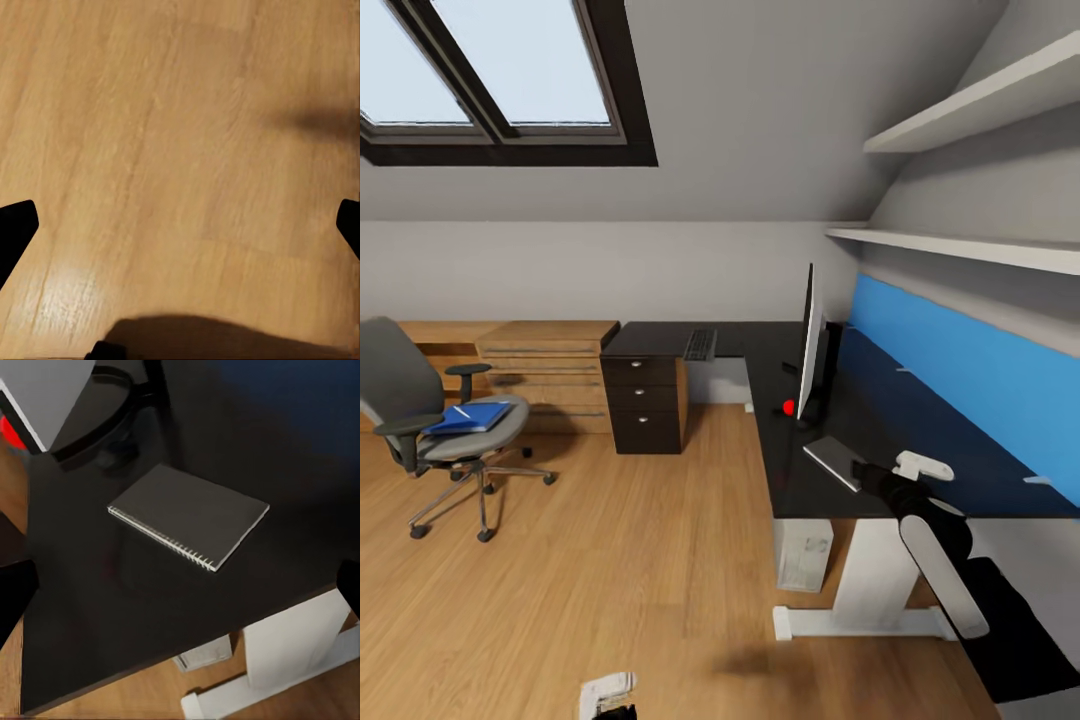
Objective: In the bedroom, organize the workspace by keeping the computer under the desk, ensuring the monitor is on the desk, placing the keyboard on the desk next to the monitor, placing the mouse on the desk next to the keyboard, moving the folder from the swivel chair onto the desk next to the mouse, stacking the notebook on top of the folder with the pen on top of the notebook, and positioning the swivel chair next to the desk.
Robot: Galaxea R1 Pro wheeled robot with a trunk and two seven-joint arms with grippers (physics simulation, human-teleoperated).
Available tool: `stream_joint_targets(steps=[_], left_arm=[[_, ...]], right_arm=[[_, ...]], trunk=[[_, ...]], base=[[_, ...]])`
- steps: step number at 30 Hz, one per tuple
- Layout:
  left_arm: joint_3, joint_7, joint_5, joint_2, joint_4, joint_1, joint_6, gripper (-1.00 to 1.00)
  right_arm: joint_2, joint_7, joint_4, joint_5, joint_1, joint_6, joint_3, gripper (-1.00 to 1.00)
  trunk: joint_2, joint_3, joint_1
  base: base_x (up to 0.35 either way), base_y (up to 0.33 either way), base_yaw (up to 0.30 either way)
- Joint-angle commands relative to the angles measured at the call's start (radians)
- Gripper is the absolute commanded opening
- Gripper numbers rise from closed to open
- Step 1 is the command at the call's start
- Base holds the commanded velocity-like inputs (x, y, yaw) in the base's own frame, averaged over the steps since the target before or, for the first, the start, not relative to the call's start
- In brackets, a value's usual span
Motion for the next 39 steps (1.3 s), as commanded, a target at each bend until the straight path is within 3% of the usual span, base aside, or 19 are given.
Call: stream_joint_targets(steps=[1,2,5,10,15,21,22,23,28,32,39], left_arm=[[-0.004,0.008,0.009,-0.013,-0.048,-0.012,0.085,1.0],[-0.003,0.009,0.008,-0.034,-0.091,-0.021,0.159,1.0],[-0.004,0.01,0.007,-0.075,-0.16,-0.033,0.263,1.0],[0.001,0.009,0.008,-0.1,-0.231,-0.058,0.324,1.0],[0.005,0.01,0.007,-0.1,-0.205,-0.064,0.334,1.0],[0.001,0.017,0.003,-0.098,-0.153,-0.065,0.311,1.0],[-0.001,0.035,0.003,-0.099,-0.149,-0.066,0.298,1.0],[-0.001,0.039,0.003,-0.099,-0.148,-0.066,0.293,1.0],[0.0,0.055,0.003,-0.099,-0.145,-0.066,0.177,1.0],[-0.002,0.058,0.003,-0.099,-0.135,-0.066,0.125,1.0],[-0.022,0.062,0.002,-0.101,-0.113,-0.066,0.108,1.0]], right_arm=[[-0.001,-0.01,0.0,-0.009,-0.001,0.002,0.014,1.0],[-0.001,-0.01,0.0,-0.009,-0.001,0.002,0.029,1.0],[0.0,-0.01,0.003,-0.01,-0.001,0.001,0.056,1.0],[-0.002,-0.008,0.013,-0.007,-0.001,0.001,0.079,1.0],[-0.004,0.008,0.08,0.01,-0.001,-0.003,0.106,1.0],[-0.007,0.087,0.182,0.063,-0.003,-0.005,0.107,1.0],[-0.007,0.151,0.274,0.097,-0.016,-0.007,0.105,1.0],[-0.007,0.167,0.287,0.104,-0.021,-0.008,0.104,1.0],[-0.028,0.302,0.335,0.146,-0.044,-0.013,0.069,1.0],[-0.04,0.34,0.343,0.154,-0.047,-0.028,0.038,1.0],[-0.044,0.352,0.361,0.157,-0.048,-0.09,0.026,1.0]], trunk=[[0.007,0.002,-0.004],[0.014,0.005,-0.008],[0.035,0.015,-0.019],[0.07,0.03,-0.038],[0.105,0.046,-0.058],[0.105,0.046,-0.058],[0.105,0.046,-0.058],[0.105,0.046,-0.058],[0.105,0.046,-0.058],[0.105,0.046,-0.058],[0.105,0.046,-0.058]], base=[[0.0,0.0,0.0],[0.0,0.0,0.0],[0.0,0.0,0.0],[0.0,0.0,0.0],[0.0,0.0,0.0],[0.0,0.0,0.0],[0.0,0.0,0.0],[0.0,0.0,0.0],[0.009,0.0,0.0],[0.158,0.0,0.0],[0.292,0.0,0.0]])
